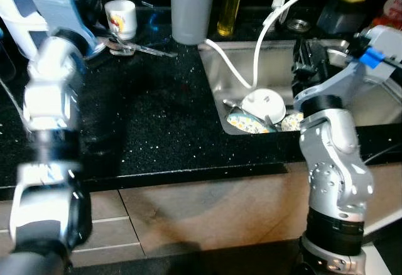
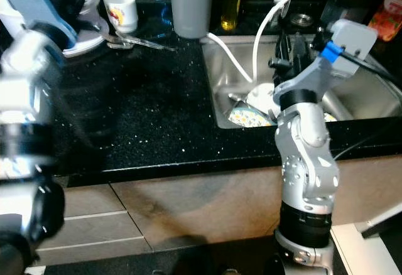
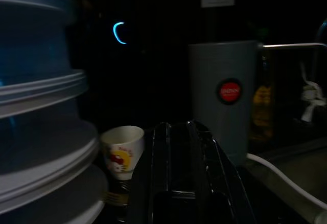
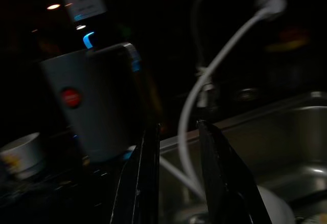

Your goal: Kitchen organization

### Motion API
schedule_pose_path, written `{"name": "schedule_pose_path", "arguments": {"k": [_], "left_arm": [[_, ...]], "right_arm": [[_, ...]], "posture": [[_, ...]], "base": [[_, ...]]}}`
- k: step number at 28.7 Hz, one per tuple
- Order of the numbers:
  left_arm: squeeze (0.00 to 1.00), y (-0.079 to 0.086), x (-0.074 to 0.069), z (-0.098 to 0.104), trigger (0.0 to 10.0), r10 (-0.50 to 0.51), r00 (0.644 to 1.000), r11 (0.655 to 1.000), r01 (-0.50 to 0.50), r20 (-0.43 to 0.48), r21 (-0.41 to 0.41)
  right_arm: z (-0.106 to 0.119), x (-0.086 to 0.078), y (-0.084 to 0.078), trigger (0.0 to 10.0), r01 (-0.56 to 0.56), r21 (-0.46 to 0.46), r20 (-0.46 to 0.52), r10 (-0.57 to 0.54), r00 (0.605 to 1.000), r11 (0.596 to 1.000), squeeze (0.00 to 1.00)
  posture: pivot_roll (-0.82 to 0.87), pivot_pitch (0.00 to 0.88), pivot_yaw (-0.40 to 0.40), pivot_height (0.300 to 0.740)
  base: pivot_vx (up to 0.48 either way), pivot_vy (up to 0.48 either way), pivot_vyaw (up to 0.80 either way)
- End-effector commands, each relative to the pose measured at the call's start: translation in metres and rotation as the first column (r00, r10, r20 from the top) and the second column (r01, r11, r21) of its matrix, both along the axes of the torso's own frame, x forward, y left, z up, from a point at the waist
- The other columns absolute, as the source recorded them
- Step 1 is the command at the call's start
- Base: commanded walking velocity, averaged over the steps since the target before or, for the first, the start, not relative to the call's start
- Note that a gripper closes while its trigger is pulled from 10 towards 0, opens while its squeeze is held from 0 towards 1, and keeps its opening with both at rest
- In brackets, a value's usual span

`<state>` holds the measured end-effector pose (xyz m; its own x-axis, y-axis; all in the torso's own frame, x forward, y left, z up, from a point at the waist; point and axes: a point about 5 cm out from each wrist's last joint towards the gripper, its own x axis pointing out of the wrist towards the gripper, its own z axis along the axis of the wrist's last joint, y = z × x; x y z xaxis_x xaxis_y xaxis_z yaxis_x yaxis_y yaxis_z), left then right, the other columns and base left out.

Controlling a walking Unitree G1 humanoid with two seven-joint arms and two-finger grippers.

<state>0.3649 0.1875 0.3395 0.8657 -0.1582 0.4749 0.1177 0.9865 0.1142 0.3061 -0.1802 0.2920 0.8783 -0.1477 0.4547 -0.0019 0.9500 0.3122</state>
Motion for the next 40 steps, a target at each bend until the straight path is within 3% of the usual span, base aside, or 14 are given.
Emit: {"name": "schedule_pose_path", "arguments": {"k": [1, 8, 14, 18, 25, 40], "left_arm": [[0.00, -0.005, -0.003, 0.000, 10.0, -0.014, 1.000, 1.000, 0.014, 0.016, -0.010], [0.00, -0.020, -0.003, -0.007, 10.0, 0.008, 0.999, 1.000, -0.009, 0.037, 0.026], [0.00, -0.020, -0.004, -0.009, 10.0, 0.025, 0.999, 1.000, -0.026, 0.029, 0.010], [0.00, -0.025, -0.006, -0.010, 10.0, 0.050, 0.996, 0.996, -0.055, 0.074, 0.064], [0.00, -0.020, -0.006, -0.006, 10.0, 0.077, 0.992, 0.996, -0.081, 0.098, 0.034], [0.00, -0.019, -0.006, -0.004, 10.0, 0.097, 0.987, 0.993, -0.105, 0.127, 0.053]], "right_arm": [[0.005, 0.000, -0.010, 10.0, 0.041, 0.017, 0.029, -0.041, 0.999, 0.999, 0.00], [0.018, 0.002, -0.019, 10.0, 0.091, -0.023, 0.092, -0.089, 0.992, 0.996, 0.00], [0.019, 0.003, -0.016, 10.0, 0.102, -0.052, 0.107, -0.096, 0.990, 0.993, 0.00], [0.021, 0.003, -0.018, 10.0, 0.120, -0.077, 0.122, -0.110, 0.986, 0.990, 0.00], [0.023, 0.004, -0.019, 10.0, 0.123, -0.083, 0.136, -0.111, 0.984, 0.989, 0.00], [0.024, 0.005, -0.018, 10.0, 0.124, -0.085, 0.144, -0.111, 0.983, 0.989, 0.00]], "posture": [[0.04, 0.000, 0.000, 0.740], [0.03, 0.000, 0.002, 0.740], [0.03, 0.000, 0.001, 0.740], [0.02, 0.000, -0.002, 0.740], [0.02, 0.000, -0.005, 0.740], [0.03, 0.000, -0.002, 0.740]], "base": [[0.000, 0.000, 0.00], [0.000, 0.000, 0.00], [0.000, 0.000, 0.00], [0.000, 0.000, 0.00], [0.000, 0.000, 0.00], [0.476, 0.000, 0.00]]}}
